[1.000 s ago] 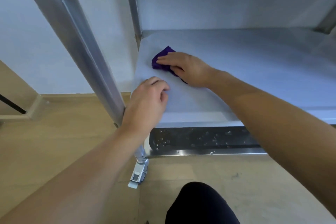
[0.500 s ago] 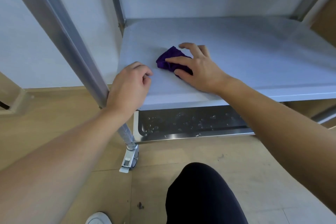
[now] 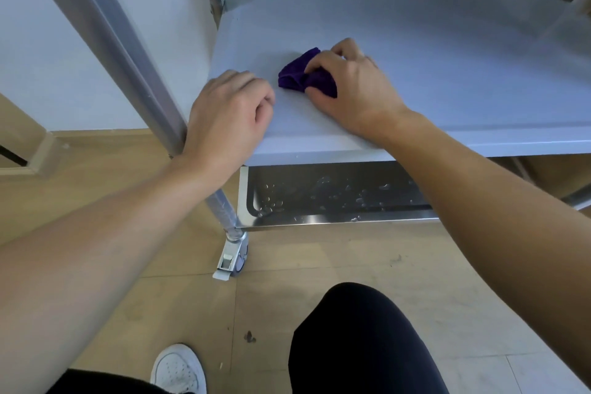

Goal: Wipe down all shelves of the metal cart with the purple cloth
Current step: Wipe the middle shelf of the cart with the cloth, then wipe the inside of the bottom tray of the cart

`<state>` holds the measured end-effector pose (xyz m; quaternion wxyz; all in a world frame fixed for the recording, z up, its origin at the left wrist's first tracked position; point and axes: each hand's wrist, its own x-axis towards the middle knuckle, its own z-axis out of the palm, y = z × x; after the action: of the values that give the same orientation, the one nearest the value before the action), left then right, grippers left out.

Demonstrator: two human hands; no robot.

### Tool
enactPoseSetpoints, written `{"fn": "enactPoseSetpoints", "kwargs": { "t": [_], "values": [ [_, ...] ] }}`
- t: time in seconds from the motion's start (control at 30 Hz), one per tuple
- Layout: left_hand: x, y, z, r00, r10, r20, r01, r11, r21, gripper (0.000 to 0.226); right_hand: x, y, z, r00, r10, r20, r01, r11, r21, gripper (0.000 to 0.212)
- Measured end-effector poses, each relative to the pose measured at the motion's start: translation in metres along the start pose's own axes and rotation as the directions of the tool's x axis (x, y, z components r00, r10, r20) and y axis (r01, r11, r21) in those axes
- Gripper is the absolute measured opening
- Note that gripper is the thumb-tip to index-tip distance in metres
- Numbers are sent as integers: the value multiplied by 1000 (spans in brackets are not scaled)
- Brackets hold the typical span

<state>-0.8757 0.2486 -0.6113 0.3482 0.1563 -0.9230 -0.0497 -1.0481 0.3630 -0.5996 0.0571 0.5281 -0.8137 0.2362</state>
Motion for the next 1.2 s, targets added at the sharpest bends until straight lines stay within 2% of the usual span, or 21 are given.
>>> {"fn": "enactPoseSetpoints", "kwargs": {
  "t": [0.13, 0.3, 0.37, 0.5, 0.6, 0.7, 0.77, 0.87, 0.97, 1.07, 1.2],
  "values": [
    [-5, 3, -14, 977, 213, -26, -212, 977, 38, 19, -17, -8, -4, 994, -18, -107, 31, 992, 123, 29],
    [-23, 10, -38, 887, 463, -11, -461, 886, 55, 22, -59, -23, -17, 974, -61, -217, 121, 954, 275, 28],
    [-42, 12, -44, 863, 502, 48, -504, 864, 22, 23, -77, -29, -19, 970, -73, -231, 144, 940, 308, 27],
    [-94, 7, -41, 801, 529, 281, -554, 833, 11, 27, -119, -37, -12, 960, -163, -228, 229, 925, 303, 24],
    [-125, -6, -26, 744, 489, 454, -564, 825, 37, 28, -146, -35, 7, 954, -242, -177, 284, 916, 282, 24],
    [-146, -20, -4, 728, 386, 567, -491, 871, 37, 27, -158, -24, 41, 957, -271, -103, 290, 915, 281, 25],
    [-155, -27, 13, 719, 319, 618, -428, 903, 32, 17, -158, -13, 70, 966, -254, -45, 256, 927, 273, 26],
    [-166, -35, 41, 701, 268, 661, -403, 913, 57, 16, -147, 3, 115, 987, -161, 19, 149, 949, 278, 27],
    [-176, -38, 68, 711, 210, 671, -375, 920, 110, 24, -129, 8, 154, 993, -107, 44, 93, 966, 241, 29],
    [-190, -41, 84, 701, 105, 705, -318, 931, 178, 36, -114, -2, 186, 991, -120, 57, 107, 975, 192, 30],
    [-196, -45, 92, 706, 64, 705, -271, 945, 186, 41, -109, -12, 223, 979, -167, 118, 160, 985, 64, 31]
  ]
}}
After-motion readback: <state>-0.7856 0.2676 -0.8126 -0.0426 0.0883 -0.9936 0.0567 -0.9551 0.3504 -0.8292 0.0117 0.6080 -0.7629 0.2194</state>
